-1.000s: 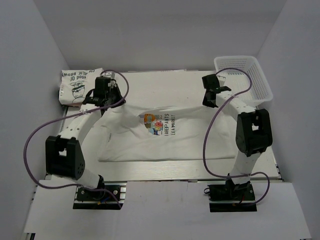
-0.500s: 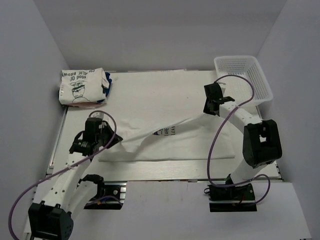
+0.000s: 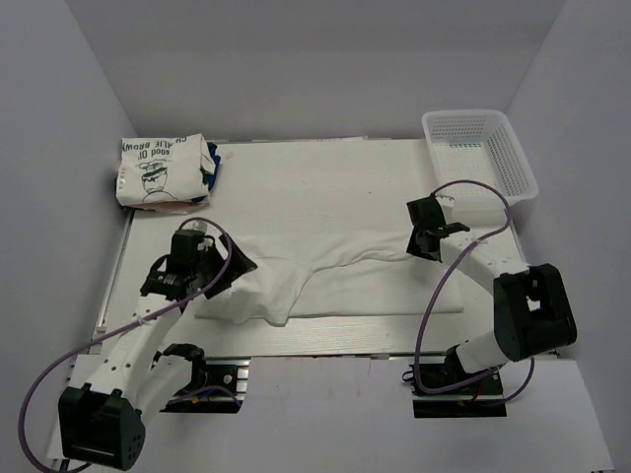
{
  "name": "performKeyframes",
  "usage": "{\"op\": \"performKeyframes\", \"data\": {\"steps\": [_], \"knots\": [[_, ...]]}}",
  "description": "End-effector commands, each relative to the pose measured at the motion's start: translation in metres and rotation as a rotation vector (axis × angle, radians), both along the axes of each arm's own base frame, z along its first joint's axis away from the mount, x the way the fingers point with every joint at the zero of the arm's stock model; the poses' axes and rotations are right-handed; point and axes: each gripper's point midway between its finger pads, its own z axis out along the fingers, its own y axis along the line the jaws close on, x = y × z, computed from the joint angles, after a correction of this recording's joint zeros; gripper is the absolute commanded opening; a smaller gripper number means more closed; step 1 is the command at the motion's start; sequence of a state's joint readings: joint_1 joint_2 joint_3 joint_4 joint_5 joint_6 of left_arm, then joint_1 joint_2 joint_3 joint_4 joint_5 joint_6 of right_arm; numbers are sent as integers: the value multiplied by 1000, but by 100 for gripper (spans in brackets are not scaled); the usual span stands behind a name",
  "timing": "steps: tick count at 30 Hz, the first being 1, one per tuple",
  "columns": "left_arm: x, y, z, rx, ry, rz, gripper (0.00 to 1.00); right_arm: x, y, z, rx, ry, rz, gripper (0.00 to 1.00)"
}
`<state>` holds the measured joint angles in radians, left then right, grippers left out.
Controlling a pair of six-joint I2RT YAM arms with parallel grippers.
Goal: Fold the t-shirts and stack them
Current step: Fold the other side of the tshirt into a rectangle
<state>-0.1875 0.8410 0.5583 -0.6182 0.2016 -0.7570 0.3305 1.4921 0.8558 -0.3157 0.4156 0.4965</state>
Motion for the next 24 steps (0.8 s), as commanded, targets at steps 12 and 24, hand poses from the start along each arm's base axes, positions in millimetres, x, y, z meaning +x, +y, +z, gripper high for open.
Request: {"op": "performKeyframes", "data": {"steps": [12, 24], "knots": [[102, -16, 4, 40, -143, -69, 100, 25, -14, 58, -36, -202, -79, 72], [110, -17, -59, 31, -8, -65, 100, 91, 2, 2, -159, 2, -49, 46]]}}
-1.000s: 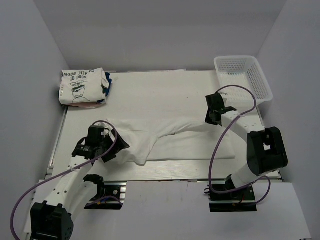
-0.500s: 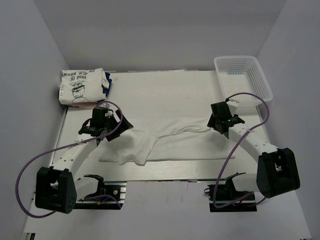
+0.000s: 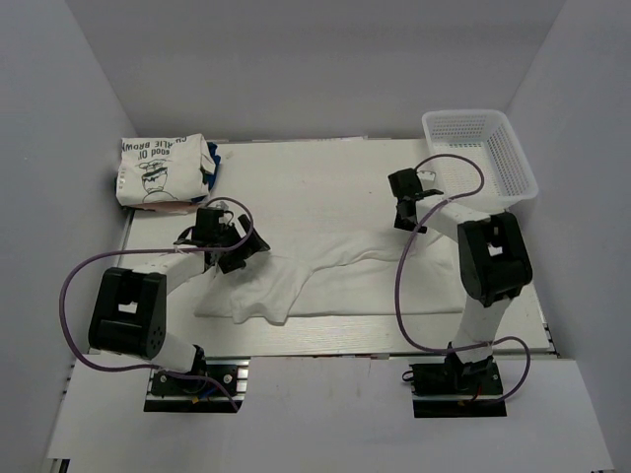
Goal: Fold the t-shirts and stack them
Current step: Fold the other side of the tshirt into a rectangle
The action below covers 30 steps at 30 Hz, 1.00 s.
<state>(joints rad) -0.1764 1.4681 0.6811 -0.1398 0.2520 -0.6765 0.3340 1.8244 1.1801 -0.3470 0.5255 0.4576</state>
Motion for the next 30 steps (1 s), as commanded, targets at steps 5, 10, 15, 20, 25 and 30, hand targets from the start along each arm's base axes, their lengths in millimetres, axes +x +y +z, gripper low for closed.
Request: {"op": "performKeyframes", "data": {"steps": [5, 10, 15, 20, 25, 30], "knots": [[-3, 16, -21, 74, 43, 39, 100, 7, -19, 0, -115, 58, -114, 26], [-8, 34, -33, 145, 83, 104, 100, 7, -27, 16, -132, -2, -138, 12], [-15, 44, -40, 190, 131, 149, 100, 4, -36, 27, -160, -16, -144, 0], [-12, 53, -41, 221, 144, 189, 100, -14, -44, 40, -135, -37, -151, 0], [-12, 56, -45, 225, 166, 196, 100, -27, -39, 56, -21, -135, -77, 5], [-1, 62, -41, 253, 149, 200, 100, -51, -53, 48, -7, -108, -114, 45]]}}
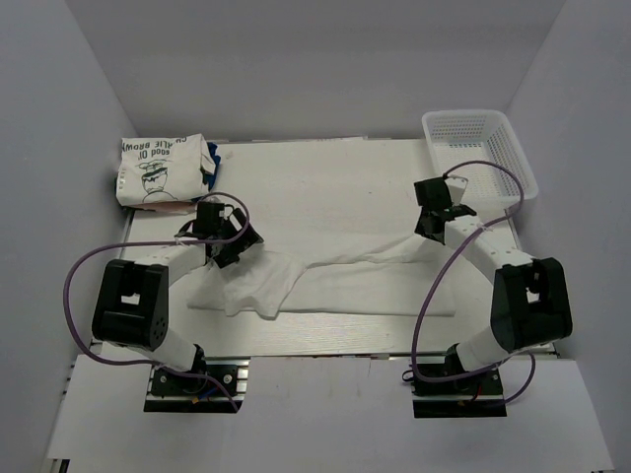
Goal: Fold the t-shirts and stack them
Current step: Fold the other side of the tshirt into a rectangle
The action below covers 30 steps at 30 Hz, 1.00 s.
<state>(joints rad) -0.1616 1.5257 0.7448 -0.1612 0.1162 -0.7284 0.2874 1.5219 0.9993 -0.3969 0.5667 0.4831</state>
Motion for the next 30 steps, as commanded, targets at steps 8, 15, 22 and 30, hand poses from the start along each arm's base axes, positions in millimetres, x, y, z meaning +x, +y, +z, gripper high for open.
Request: {"op": "performKeyframes", "data": {"steps": [8, 15, 22, 30], "knots": [[3, 35, -19, 169, 96, 34, 100, 5, 9, 0, 92, -44, 102, 68], [5, 35, -17, 151, 89, 33, 100, 19, 24, -13, 161, 2, 82, 68], [7, 38, -16, 171, 86, 36, 100, 14, 10, -42, 123, 73, -16, 45], [18, 37, -14, 170, 79, 36, 100, -3, -2, -21, 93, 32, -42, 0]]}}
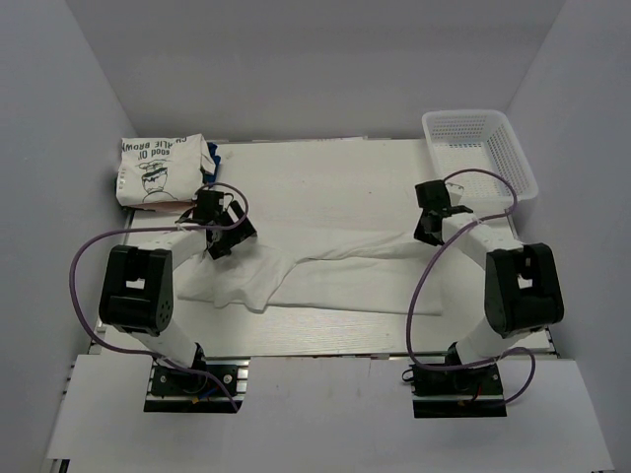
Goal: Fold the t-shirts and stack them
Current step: Fold the other side of the tshirt into a rectangle, then rotate the tshirt 90 degrees
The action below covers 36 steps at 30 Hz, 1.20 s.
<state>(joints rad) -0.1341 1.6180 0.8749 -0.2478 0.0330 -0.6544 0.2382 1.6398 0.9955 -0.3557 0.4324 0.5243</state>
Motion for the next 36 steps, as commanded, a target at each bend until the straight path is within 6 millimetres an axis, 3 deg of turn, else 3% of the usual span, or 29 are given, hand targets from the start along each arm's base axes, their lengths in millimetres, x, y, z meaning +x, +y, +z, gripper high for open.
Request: {"op": "performKeyframes", "data": {"steps": [1, 6, 7, 10, 12, 14, 15, 17, 18, 19, 22, 23, 25, 26, 27, 28, 30, 31, 34, 36], "knots": [[-4, 11, -12, 47, 54, 15, 100, -6, -11, 40, -17, -116, -12, 0], [-5, 10, -16, 41, 66, 9, 100, -40, -19, 22, -11, -87, -5, 0], [-5, 10, -16, 41, 66, 9, 100, -51, -19, 9, -8, -56, 1, 2], [-7, 13, -17, 53, 75, 17, 100, -71, -27, -11, -23, 2, -23, 20], [-7, 15, -19, 67, 87, 24, 100, -88, -40, -16, -49, 50, -96, 47], [-3, 11, -13, 49, 80, 13, 100, -90, -48, -5, -73, 38, -133, 66], [0, 8, -10, 41, 71, -4, 100, -85, -47, 6, -62, 5, -121, 69], [13, 2, 4, 20, 32, -29, 100, -68, -32, 31, 21, -89, -62, 75], [16, 1, 10, 18, 26, -43, 100, -64, -21, 48, 59, -143, 16, 90], [25, -4, 23, 21, -2, -61, 100, -60, -14, 55, 80, -171, 49, 90], [29, -15, 54, 12, -62, -107, 100, -43, 20, 81, 204, -298, 217, 90], [28, -15, 59, 12, -68, -107, 100, -38, 42, 87, 285, -339, 307, 90], [12, -16, 61, 12, -65, -116, 100, -33, 57, 75, 343, -311, 356, 90], [-6, -14, 54, -6, -34, -89, 100, -32, 74, 63, 394, -258, 407, 90], [-7, -14, 54, -6, -34, -88, 100, -31, 76, 66, 403, -268, 416, 90], [-29, -15, 35, -7, 19, -89, 100, -28, 78, 56, 412, -240, 410, 90], [-43, -17, 34, -36, -6, -64, 100, -27, 79, 39, 411, -195, 394, 90], [-62, -20, 16, -51, 36, -71, 100, -27, 78, 28, 409, -164, 373, 90], [-78, -25, -2, -91, 59, -57, 100, -33, 78, 11, 399, -122, 358, 90], [-78, -24, -10, -69, 75, -53, 100, -40, 79, 2, 402, -94, 350, 90]]}}
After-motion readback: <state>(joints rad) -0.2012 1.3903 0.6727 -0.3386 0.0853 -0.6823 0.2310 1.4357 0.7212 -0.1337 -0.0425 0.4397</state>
